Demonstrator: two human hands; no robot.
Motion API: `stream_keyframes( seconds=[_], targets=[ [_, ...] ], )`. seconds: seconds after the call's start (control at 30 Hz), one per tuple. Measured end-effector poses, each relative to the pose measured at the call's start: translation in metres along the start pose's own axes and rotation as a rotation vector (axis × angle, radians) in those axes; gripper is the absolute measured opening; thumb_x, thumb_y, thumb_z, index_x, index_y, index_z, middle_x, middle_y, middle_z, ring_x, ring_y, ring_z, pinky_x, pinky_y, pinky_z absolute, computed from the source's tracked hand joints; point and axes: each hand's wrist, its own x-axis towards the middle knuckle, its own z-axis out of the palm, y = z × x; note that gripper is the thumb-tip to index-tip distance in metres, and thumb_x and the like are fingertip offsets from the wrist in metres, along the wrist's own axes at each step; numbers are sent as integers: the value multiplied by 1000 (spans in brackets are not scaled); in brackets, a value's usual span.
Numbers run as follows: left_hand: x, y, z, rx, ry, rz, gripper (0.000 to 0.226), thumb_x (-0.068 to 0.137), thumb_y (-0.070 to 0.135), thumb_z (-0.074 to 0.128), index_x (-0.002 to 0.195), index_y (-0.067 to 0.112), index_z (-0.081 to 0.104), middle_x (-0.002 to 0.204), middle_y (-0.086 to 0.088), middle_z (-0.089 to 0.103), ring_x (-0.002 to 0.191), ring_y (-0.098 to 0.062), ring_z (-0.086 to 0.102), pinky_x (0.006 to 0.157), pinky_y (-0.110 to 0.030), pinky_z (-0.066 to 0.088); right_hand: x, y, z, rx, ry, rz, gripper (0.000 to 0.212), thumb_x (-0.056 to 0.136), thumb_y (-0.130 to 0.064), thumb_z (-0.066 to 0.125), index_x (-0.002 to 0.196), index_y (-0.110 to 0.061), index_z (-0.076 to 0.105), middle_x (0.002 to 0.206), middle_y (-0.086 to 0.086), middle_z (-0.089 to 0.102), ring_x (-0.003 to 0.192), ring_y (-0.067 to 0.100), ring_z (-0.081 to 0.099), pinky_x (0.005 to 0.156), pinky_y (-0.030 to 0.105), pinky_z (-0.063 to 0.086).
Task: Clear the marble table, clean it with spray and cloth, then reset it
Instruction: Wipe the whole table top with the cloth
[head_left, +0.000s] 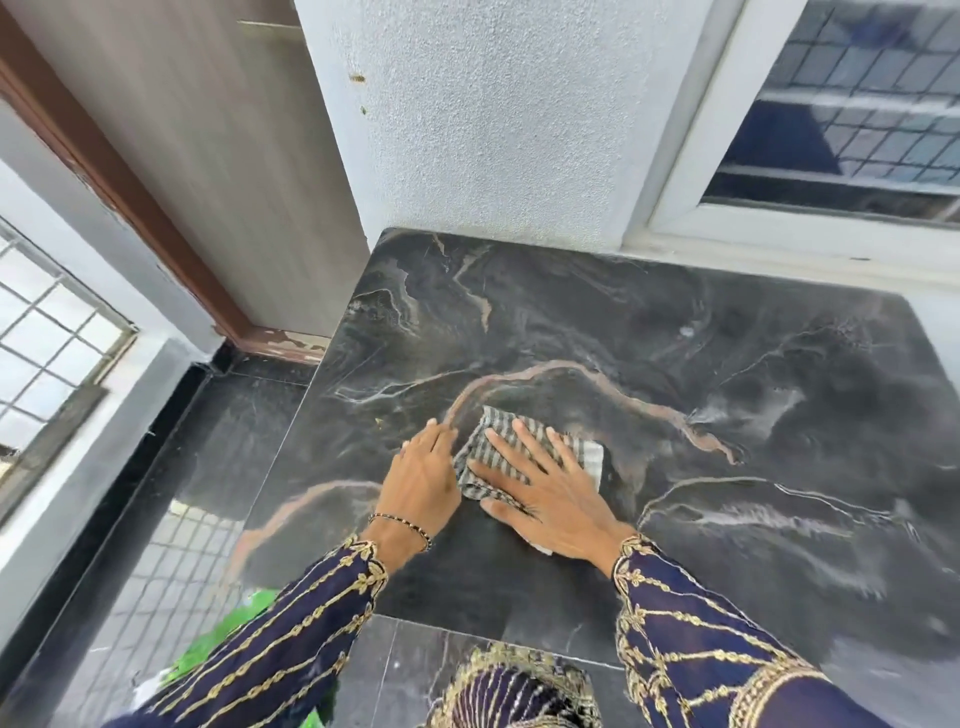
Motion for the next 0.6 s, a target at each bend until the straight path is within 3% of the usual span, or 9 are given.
stream_keyframes(
  seconds=[0.1, 0.27, 0.37, 0.5, 0.6],
  targets=[
    [-38, 4, 0, -11, 4, 37, 43, 83, -6, 48, 126, -4, 54, 129, -17, 56, 123, -33, 52, 103, -45, 44, -29, -31, 9, -2, -25, -64, 55, 105, -68, 16, 157, -57, 2, 173, -12, 2, 160, 24, -4, 125, 54, 2],
    [-75, 14, 2, -29, -63, -5, 49, 83, 2, 53, 131, -1, 49, 138, -15, 50, 131, -31, 44, 107, -44, 39, -69, -56, 12, -48, -68, -165, 57, 106, -65, 21, 158, -54, 2, 173, -10, 2, 160, 25, -4, 125, 54, 3],
    [-81, 18, 4, -6, -58, 9, 46, 84, 0, 47, 131, 0, 50, 139, -16, 50, 135, -30, 40, 111, -42, 36, -94, -58, 10, -51, -84, -175, 57, 107, -63, 20, 161, -50, 4, 173, -9, 1, 160, 25, -4, 125, 52, 1],
    [-77, 22, 13, -29, -61, 18, 45, 89, -1, 43, 133, 1, 48, 145, -14, 45, 143, -25, 28, 120, -32, 21, -123, -48, 8, -7, -88, -118, 56, 108, -62, 18, 161, -49, 5, 173, -11, 2, 160, 20, -4, 125, 50, 2],
    [-70, 26, 18, -39, -69, 31, 42, 91, 0, 43, 132, 2, 49, 144, -13, 45, 144, -25, 27, 118, -27, 17, -125, -33, 4, -9, -113, -149, 56, 108, -62, 19, 161, -50, 2, 172, -14, 1, 160, 16, -7, 125, 48, 0]
  ],
)
